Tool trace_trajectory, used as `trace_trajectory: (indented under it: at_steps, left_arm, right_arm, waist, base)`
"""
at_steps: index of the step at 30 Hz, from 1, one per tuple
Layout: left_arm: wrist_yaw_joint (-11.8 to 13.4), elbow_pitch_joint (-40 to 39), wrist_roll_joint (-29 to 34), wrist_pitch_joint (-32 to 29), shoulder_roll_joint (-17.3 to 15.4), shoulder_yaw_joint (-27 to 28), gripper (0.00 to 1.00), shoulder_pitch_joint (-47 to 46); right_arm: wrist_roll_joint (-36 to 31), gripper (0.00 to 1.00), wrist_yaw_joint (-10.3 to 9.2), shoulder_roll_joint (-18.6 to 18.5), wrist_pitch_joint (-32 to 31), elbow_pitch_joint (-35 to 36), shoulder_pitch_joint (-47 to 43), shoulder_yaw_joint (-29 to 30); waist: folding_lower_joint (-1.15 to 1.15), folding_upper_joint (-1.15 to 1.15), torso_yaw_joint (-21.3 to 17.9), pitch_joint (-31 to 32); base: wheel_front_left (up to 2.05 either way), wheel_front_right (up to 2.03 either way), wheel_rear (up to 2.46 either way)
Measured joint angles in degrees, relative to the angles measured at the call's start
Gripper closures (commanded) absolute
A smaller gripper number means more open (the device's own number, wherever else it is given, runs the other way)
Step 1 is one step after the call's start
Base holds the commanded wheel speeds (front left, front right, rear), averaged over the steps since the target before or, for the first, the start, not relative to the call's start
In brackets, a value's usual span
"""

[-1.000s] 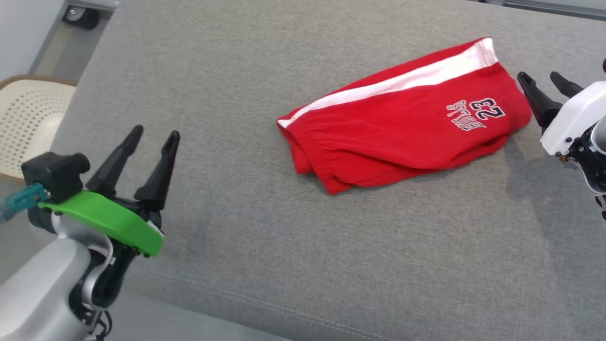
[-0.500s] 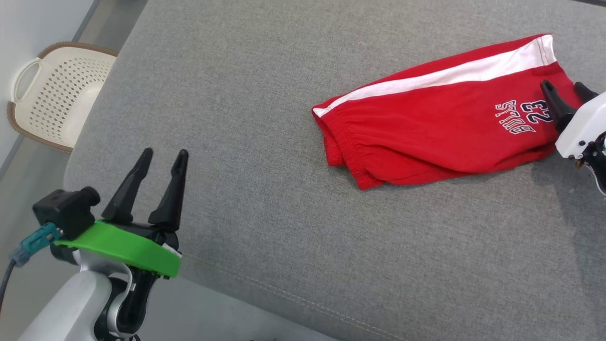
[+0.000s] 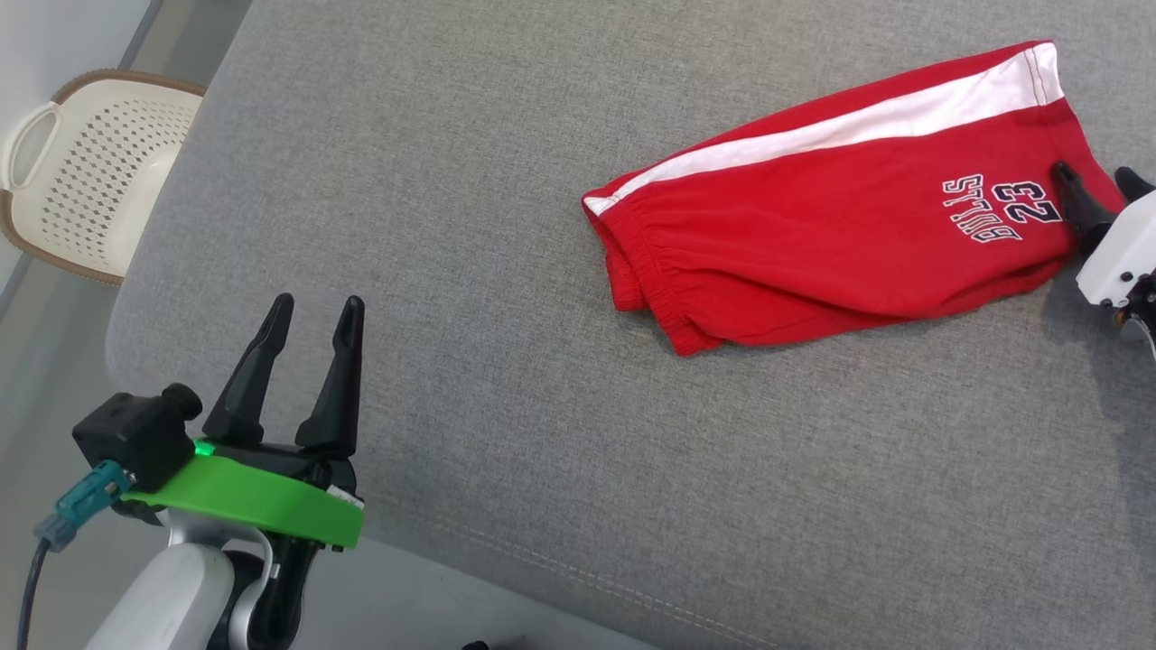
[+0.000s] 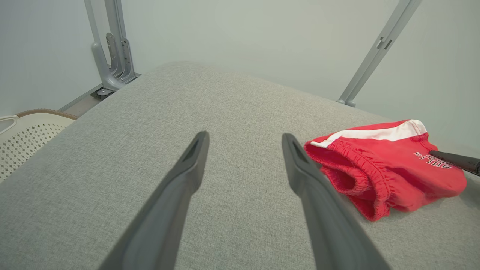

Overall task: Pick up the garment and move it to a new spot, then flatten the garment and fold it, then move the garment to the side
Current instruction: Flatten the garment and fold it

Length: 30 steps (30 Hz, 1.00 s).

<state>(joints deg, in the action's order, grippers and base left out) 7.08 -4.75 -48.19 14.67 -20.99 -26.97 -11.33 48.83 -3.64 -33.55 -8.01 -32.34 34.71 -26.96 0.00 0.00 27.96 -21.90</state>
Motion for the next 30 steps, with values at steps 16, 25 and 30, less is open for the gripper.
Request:
trace_trajectory:
  at_steps: [16, 25, 30]
  left_arm:
    - [0.0, -2.3, 3.8, 0.0, 4.0, 1.8, 0.00, 1.0]
    - [0.0, -2.2, 5.5, 0.0, 5.2, 4.4, 0.00, 3.1]
    - [-0.2, -1.8, 6.1, 0.0, 5.7, 5.0, 0.00, 3.6]
  right_arm:
    - [8.6, 1.00, 3.76, 2.8, -4.5, -1.7, 2.1, 3.4]
    - [13.3, 1.00, 7.67, 5.7, -7.7, -1.9, 1.7, 3.8]
    - [15.8, 1.00, 8.33, 5.9, -8.3, -0.9, 0.8, 5.1]
  waist:
    - [0.00, 0.00, 1.3, -1.4]
    - [0.00, 0.00, -1.1, 0.6]
    - [0.00, 0.00, -3.4, 2.0]
  base:
    - [0.00, 0.00, 0.00]
    - [0.00, 0.00, 0.00]
    - [0.00, 0.00, 0.00]
